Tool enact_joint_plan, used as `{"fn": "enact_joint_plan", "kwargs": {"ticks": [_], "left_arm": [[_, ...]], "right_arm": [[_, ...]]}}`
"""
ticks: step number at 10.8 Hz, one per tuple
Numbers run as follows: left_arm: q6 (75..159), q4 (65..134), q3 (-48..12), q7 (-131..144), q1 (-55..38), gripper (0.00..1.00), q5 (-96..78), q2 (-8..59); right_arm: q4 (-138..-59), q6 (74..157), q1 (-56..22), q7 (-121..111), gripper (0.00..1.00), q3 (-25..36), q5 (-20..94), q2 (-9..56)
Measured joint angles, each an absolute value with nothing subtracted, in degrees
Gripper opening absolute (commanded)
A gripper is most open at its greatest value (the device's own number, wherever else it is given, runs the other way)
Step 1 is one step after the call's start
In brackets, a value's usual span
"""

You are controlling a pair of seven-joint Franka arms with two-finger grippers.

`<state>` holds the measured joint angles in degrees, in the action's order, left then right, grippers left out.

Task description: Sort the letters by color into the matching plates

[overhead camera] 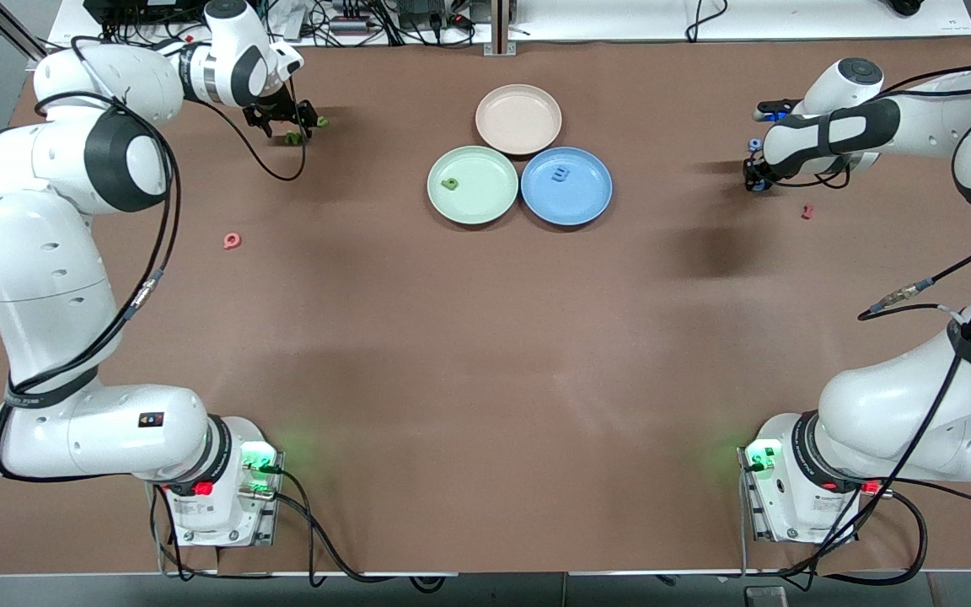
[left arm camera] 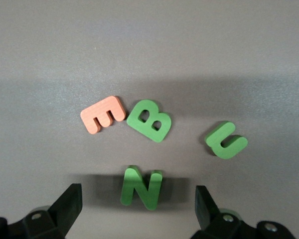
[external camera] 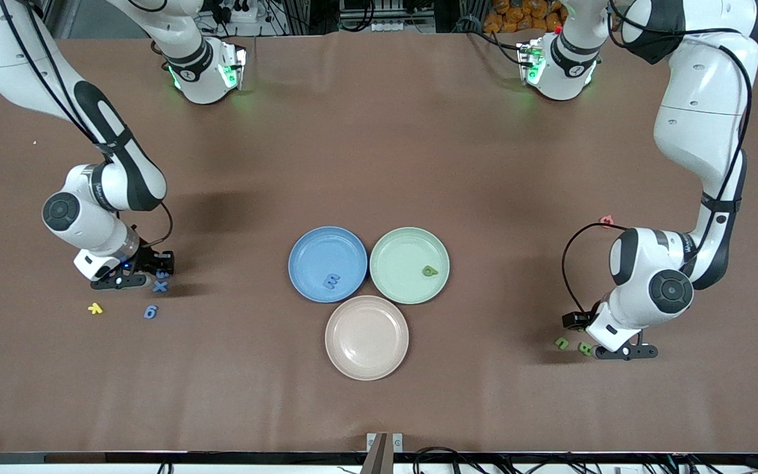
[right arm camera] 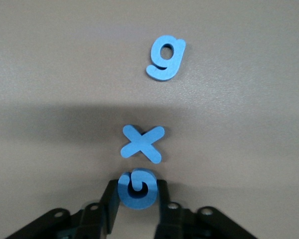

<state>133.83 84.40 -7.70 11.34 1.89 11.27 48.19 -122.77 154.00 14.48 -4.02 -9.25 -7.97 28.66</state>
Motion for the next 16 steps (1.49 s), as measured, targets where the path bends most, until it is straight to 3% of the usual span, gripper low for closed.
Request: {"fn": "enact_joint_plan", "kwargs": {"ticks": [1, 2, 3, 7, 11, 16], "left_arm": [[133.83, 84.4, -7.7, 11.34, 1.9, 0.81, 11.27, 48.25], [133.84, 84.4, -7.7, 11.34, 1.91, 0.26, 11.27, 48.29], [133.91, 84.39, -7.7, 11.36, 1.91, 0.0, 11.26, 48.3], [141.84, 84.41, -7.9, 21.27, 0.92, 0.0, 6.4, 49.38], [142.26, 84.37, -7.94, 21.81, 0.68, 0.0, 6.28, 49.4], [142.75, 83.88, -7.95, 22.54, 0.68, 0.0, 5.92, 49.35]], "right_arm": [[-122.78, 153.95, 14.48, -4.02, 0.27, -9.28, -7.98, 28.6], [-122.78, 153.95, 14.49, -4.02, 0.27, -9.28, -7.98, 28.6], [-122.77, 153.94, 14.49, -4.02, 0.27, -9.28, -7.98, 28.6], [-122.44, 152.94, 14.46, -4.01, 0.24, -9.6, -7.98, 28.49], [-120.11, 148.86, 13.0, -0.31, 0.24, -10.46, -7.9, 27.24], [-114.33, 144.52, 2.71, 12.92, 0.24, -10.83, -2.58, 26.99]]}}
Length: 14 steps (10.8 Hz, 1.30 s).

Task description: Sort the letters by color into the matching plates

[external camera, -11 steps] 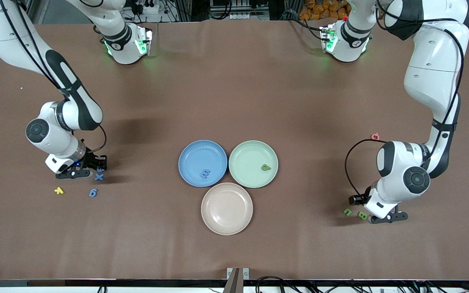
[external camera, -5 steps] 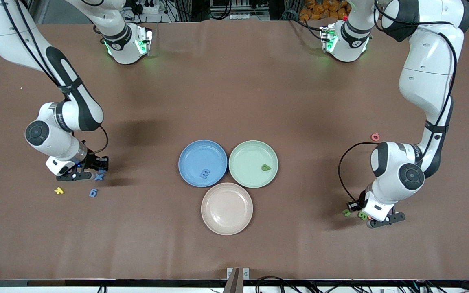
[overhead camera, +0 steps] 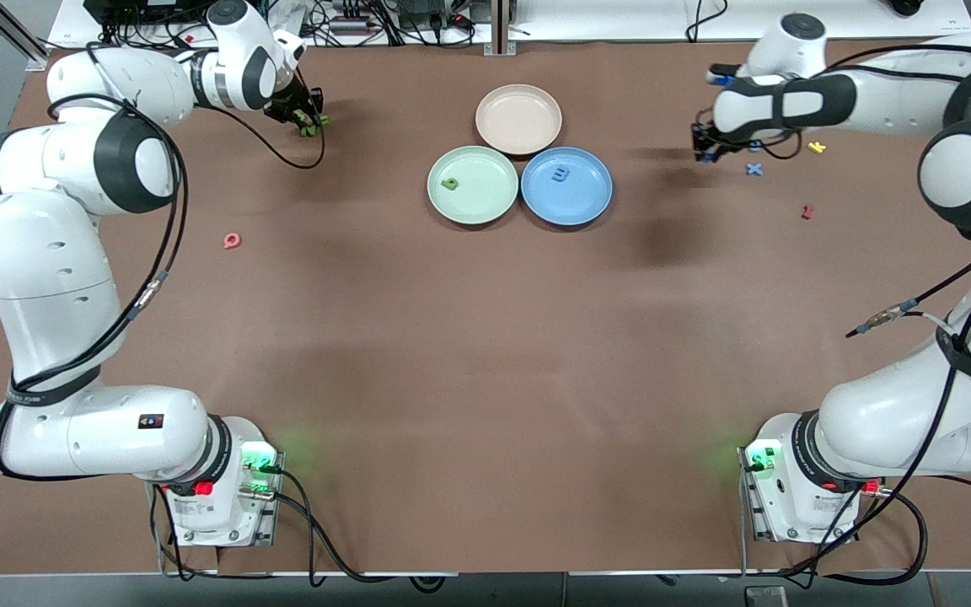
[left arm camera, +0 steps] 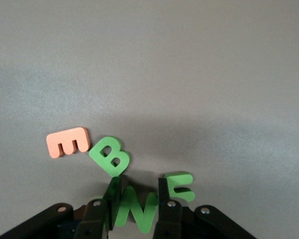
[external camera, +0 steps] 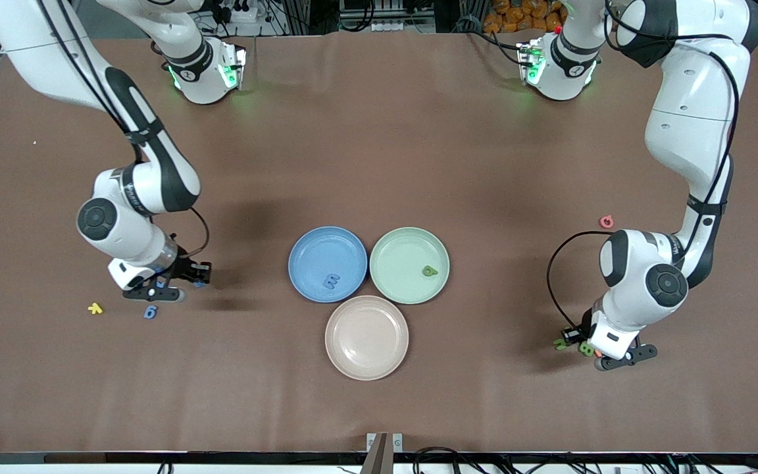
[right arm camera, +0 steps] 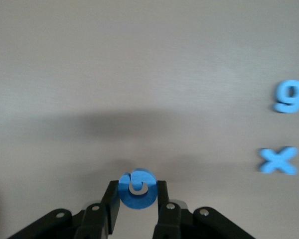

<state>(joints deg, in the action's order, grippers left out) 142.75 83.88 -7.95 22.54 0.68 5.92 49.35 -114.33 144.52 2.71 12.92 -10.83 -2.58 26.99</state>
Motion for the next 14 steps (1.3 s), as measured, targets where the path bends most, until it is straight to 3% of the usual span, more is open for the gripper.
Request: {"fn": "enact_joint_plan", "kwargs": {"ticks": [5, 9, 10, 11, 14], "left_arm": [[141.08, 83.22, -8.27, 23.84, 0.5, 0.0, 5.35, 48.36], [137.82, 83.21, -8.55, 27.76, -1.48, 0.0, 5.34, 47.06], [136.86, 83.21, -8.57, 29.09, -2.12, 0.0, 5.34, 46.74], [135.9, 83.2, -8.58, 30.38, -2.79, 0.0, 5.34, 46.5], [132.66, 83.2, -8.63, 35.79, -5.32, 0.0, 5.34, 45.96]], "right_arm": [[-109.97, 144.0, -9.56, 25.41, 0.24, -10.77, 2.34, 27.63], [-107.22, 143.96, -16.82, 32.31, 0.31, -10.72, 2.54, 30.87], [-106.66, 143.96, -18.17, 33.42, 0.71, -10.72, 2.55, 31.68], [-106.17, 143.99, -19.29, 34.35, 1.0, -10.71, 2.55, 32.36], [-105.16, 143.98, -20.39, 34.66, 1.0, -10.58, 2.45, 33.19]]}}
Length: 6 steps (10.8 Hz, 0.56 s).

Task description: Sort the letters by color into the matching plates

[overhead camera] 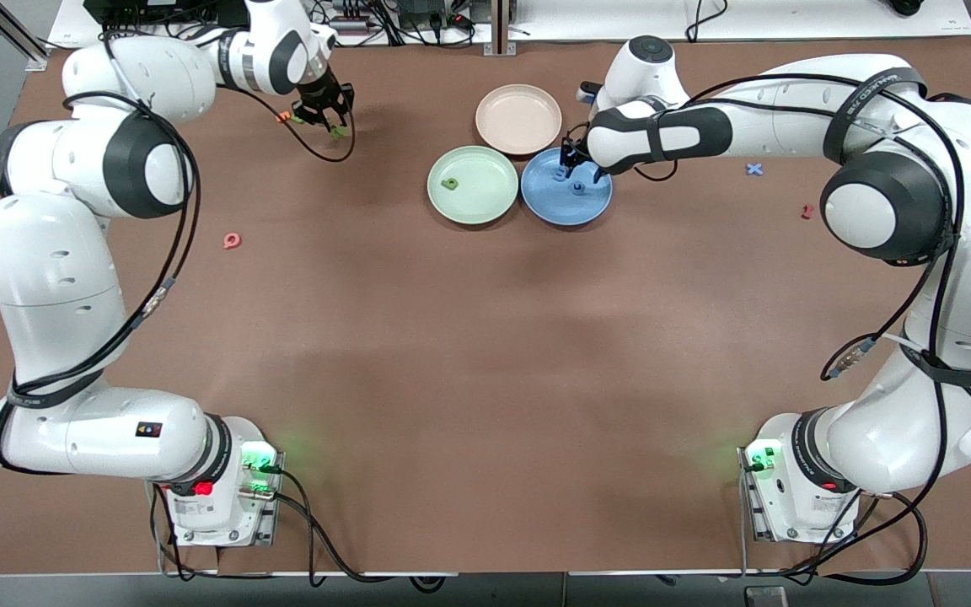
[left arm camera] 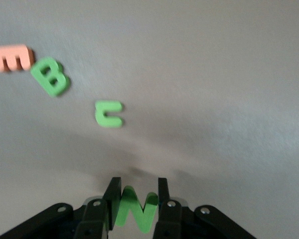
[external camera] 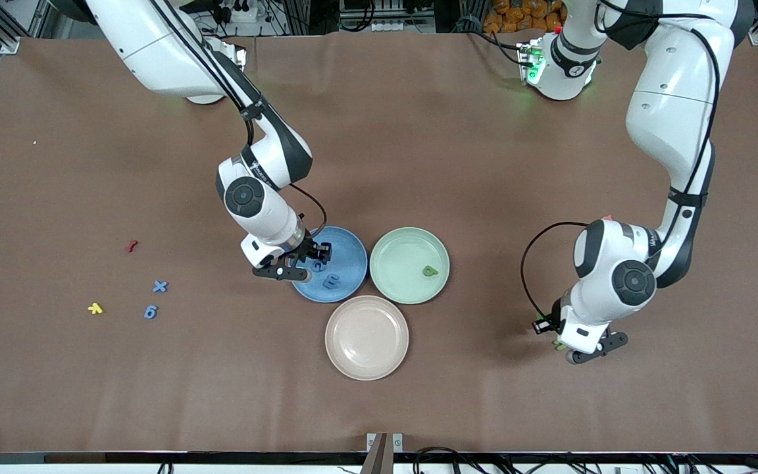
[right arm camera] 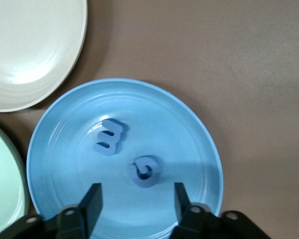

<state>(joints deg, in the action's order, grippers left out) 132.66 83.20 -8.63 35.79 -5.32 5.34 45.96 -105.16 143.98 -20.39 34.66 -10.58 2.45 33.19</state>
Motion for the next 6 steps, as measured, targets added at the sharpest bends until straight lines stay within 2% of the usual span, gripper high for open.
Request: {"fn": "enact_joint_plan", "kwargs": {"ticks": [3, 6], "left_arm": [[129.03, 83.2, -8.66, 42.33, -8.4, 0.0, 5.34, 44.54], [128.0, 83.2, -8.68, 50.62, -11.96, 0.0, 5.34, 43.58]], "right_arm": [[-104.19, 140.56, -19.94, 32.24, 1.0, -9.89, 2.44, 33.05], [-103.48, 132.29, -15.17, 28.43, 1.0, -8.73, 2.31, 30.25]]}}
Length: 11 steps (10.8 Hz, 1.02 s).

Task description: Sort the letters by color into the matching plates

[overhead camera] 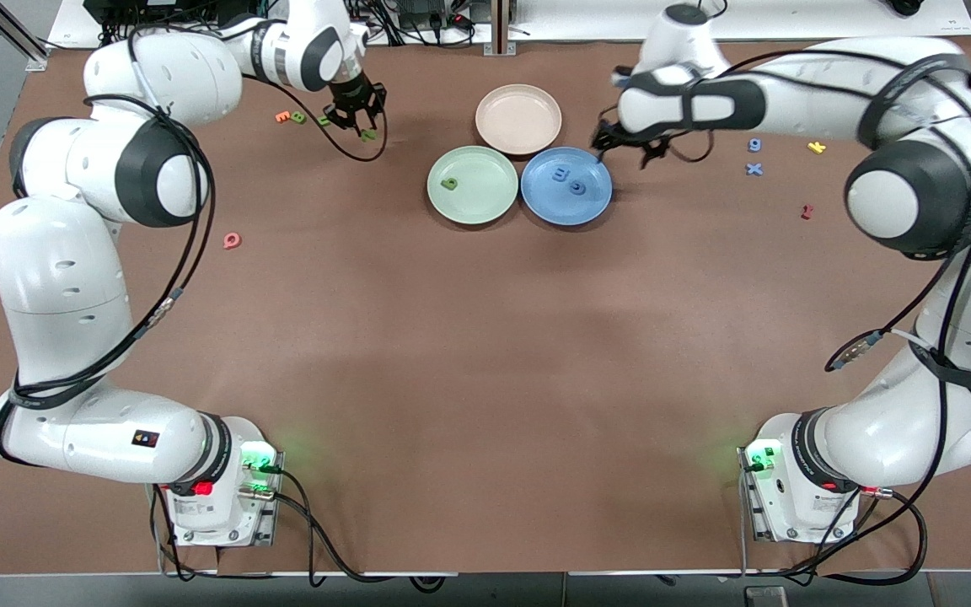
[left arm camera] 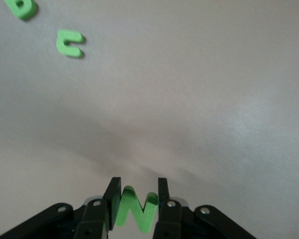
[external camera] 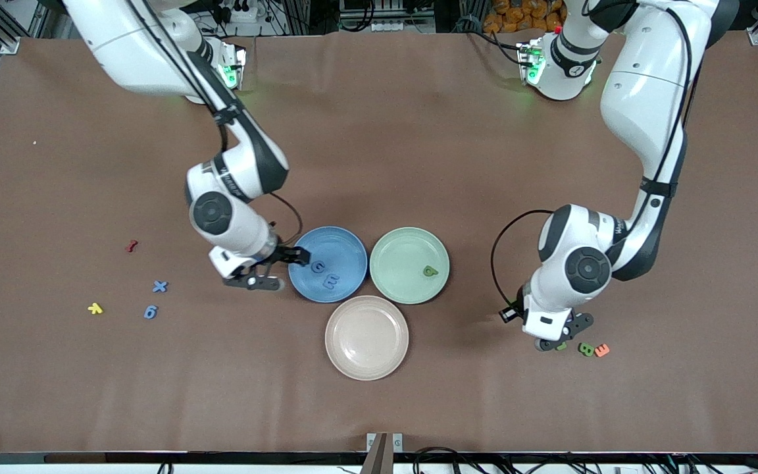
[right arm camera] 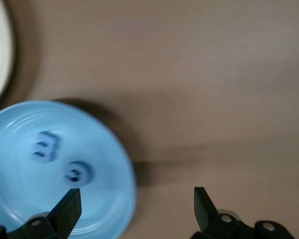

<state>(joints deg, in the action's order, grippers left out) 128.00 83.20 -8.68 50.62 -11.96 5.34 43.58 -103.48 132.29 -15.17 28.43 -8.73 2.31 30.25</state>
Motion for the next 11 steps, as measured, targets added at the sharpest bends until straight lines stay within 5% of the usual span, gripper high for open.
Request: {"fn": "enact_joint_plan", "kwargs": {"ticks": [11], "left_arm": [[127.95, 82.9, -8.88, 82.31, -26.16, 0.0, 5.32, 41.16]], "right_arm": [[-103.55, 128.87, 2.96, 17.09, 1.0, -1.68, -3.9, 27.58]]}}
